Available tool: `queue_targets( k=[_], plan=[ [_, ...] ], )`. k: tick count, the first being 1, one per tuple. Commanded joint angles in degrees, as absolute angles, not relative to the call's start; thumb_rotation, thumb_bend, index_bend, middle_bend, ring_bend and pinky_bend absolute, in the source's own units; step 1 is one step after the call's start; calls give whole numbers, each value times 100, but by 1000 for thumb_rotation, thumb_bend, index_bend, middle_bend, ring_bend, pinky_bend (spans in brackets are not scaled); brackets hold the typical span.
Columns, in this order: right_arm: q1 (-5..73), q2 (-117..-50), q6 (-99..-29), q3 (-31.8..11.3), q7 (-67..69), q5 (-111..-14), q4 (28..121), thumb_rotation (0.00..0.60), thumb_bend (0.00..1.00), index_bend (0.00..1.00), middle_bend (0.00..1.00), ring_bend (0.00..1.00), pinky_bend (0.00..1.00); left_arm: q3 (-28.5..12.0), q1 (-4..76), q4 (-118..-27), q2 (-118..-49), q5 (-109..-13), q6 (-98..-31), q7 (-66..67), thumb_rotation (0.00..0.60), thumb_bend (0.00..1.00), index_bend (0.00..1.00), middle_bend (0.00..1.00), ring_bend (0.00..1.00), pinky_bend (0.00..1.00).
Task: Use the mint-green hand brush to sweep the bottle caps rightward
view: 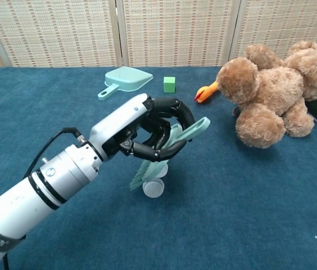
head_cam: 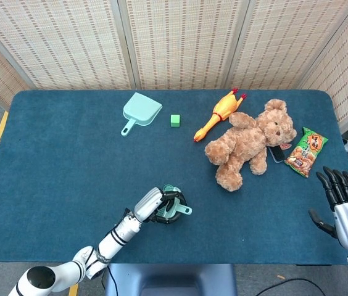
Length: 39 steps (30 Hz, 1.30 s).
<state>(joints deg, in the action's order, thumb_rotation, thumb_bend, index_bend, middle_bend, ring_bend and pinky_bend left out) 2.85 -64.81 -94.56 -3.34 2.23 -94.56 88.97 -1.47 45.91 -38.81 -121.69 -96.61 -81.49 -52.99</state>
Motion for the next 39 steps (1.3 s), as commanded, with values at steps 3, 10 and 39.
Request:
queue_targets(
  k=[3,10,39],
  plan=[
    [302,-6496,-9398,-322,199,-9456,8890,600,238,0,0,0,0,-195,4551,-4042,-11743,-9725,-8422,-5037,600,690,771,872,721,881],
    [313,-6525,-9345,-319,125,-9433,8900,600,238,0,0,0,0,285,4161,-4096,-10876,-9923,-8390,-3821,600,691,771,878,721,879],
    [391,-6604,-9167,-288,-7,-9418,8898,600,238,0,0,0,0,244,3422,-4349,-10204,-9068,-6808,-1873,600,388,0,0,637,857]
  ],
)
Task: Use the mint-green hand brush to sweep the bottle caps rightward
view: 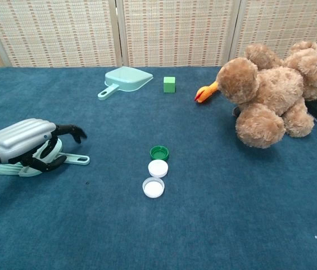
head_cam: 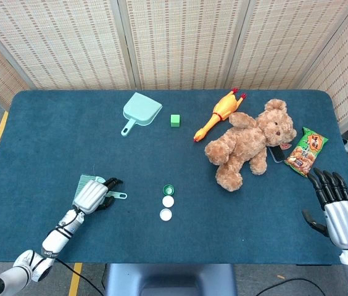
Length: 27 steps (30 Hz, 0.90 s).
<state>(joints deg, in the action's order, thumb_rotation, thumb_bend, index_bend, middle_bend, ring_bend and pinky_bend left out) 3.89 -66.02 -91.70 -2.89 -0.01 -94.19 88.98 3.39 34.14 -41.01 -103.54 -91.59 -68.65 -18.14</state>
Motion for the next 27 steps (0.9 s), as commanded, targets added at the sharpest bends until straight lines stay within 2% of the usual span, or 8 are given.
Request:
queue_targets(
  k=[1,7,9,11,13,17,21,27],
  plan=[
    [392,-6604,-9164,-286,-11,-9419,8901,600,238,0,0,0,0,226,3416,-4434,-10165,-9054,-6815,-1883,600,379,0,0,627,855],
    [388,-6607,-9172,-289,-33,-9414,8907,600,238,0,0,0,0,90,3353,-5233,-9687,-9117,-7244,-2047,600,368,0,0,521,836],
    [393,-6610,-9163,-290,-36,-9410,8906,600,238,0,0,0,0,64,3293,-5785,-9292,-9184,-7485,-2038,600,364,0,0,338,736],
    [401,-6615,-9139,-282,-42,-9413,8902,600,238,0,0,0,0,88,3181,-6343,-8857,-9267,-7742,-1914,600,363,0,0,83,501],
    [412,-6622,-9108,-269,-58,-9419,8899,600,238,0,0,0,0,168,2920,-6939,-8357,-9382,-8185,-1595,600,363,0,0,1,336],
    [424,-6641,-9029,-245,-137,-9393,8918,600,238,0,0,0,0,447,2109,-7765,-7693,-9426,-9121,-970,600,382,0,0,0,110],
    [427,-6610,-8832,-210,-346,-9231,9070,600,238,0,0,0,0,611,1398,-8138,-7405,-9065,-9533,-180,600,407,0,0,0,74],
    [418,-6564,-8750,-204,-590,-9138,9258,600,238,0,0,0,0,607,1308,-8902,-7063,-8758,-9036,951,600,413,0,0,0,35]
  ],
)
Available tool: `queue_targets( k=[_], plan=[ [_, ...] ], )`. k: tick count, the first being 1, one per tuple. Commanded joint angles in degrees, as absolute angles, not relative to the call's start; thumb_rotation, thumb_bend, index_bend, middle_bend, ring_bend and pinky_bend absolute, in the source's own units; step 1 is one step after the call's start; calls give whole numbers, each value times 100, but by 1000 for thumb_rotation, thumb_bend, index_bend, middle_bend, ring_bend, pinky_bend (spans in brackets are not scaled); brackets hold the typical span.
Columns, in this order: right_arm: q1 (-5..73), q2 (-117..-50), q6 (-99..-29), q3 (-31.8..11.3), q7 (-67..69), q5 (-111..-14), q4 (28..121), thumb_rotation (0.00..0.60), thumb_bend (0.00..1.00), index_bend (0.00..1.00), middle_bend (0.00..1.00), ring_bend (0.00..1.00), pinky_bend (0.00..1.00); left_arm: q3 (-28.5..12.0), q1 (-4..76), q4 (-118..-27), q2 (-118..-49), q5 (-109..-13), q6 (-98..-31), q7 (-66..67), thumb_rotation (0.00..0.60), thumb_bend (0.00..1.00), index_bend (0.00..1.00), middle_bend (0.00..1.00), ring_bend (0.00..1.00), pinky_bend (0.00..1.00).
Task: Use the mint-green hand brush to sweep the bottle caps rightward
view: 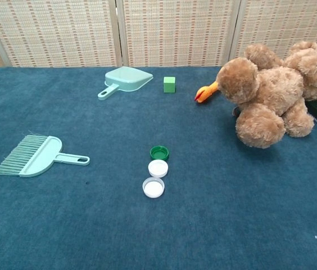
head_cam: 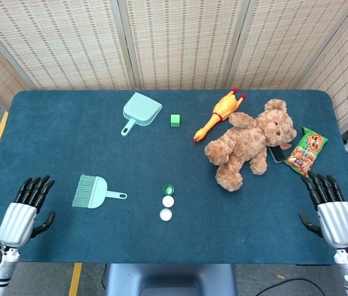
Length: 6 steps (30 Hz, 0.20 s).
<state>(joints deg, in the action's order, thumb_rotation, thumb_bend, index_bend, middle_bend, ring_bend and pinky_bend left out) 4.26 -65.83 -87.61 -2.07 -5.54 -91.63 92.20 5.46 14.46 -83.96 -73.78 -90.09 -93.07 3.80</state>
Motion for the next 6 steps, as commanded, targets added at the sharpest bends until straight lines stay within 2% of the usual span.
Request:
queue_targets(
  k=[1,6],
  plan=[
    [415,-6561,-8755,-208,-596,-9131,9267,600,238,0,0,0,0,589,1315,-8911,-7059,-8734,-8972,990,600,414,0,0,0,34],
    [434,-6583,-8702,-222,-616,-9083,9238,600,238,0,0,0,0,500,1284,-8865,-7072,-8696,-8809,1006,600,416,0,0,0,35]
  ],
)
